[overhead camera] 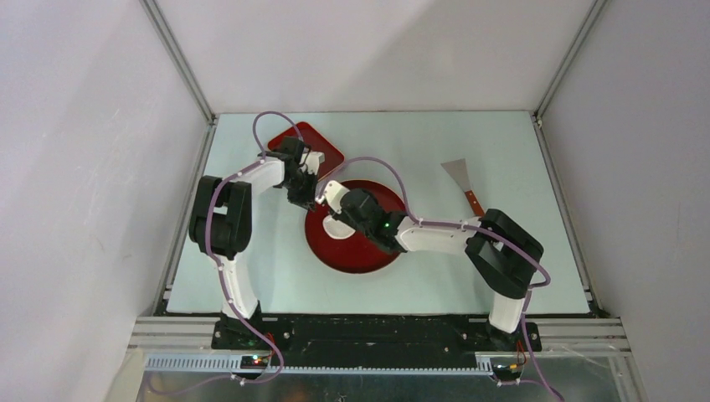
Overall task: Roll out the dumpling wrappers from the dough
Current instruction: Flatten out the dough on the work surface.
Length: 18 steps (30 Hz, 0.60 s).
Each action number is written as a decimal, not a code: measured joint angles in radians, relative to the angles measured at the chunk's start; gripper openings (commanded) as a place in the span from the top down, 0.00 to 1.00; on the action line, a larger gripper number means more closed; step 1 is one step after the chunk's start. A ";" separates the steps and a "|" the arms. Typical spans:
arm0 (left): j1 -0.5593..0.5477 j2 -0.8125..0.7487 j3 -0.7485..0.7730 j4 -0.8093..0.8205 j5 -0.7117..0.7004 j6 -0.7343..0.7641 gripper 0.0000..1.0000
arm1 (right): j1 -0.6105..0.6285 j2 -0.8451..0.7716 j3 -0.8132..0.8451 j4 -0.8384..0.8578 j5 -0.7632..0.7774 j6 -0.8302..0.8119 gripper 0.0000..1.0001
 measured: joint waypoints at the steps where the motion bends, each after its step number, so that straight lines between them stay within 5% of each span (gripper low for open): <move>1: 0.000 0.000 0.000 0.000 0.000 0.000 1.00 | -0.011 0.000 -0.006 0.005 0.012 -0.003 1.00; 18: 0.000 0.000 0.000 0.000 0.000 0.000 1.00 | 0.003 -0.159 -0.061 -0.150 -0.020 -0.090 1.00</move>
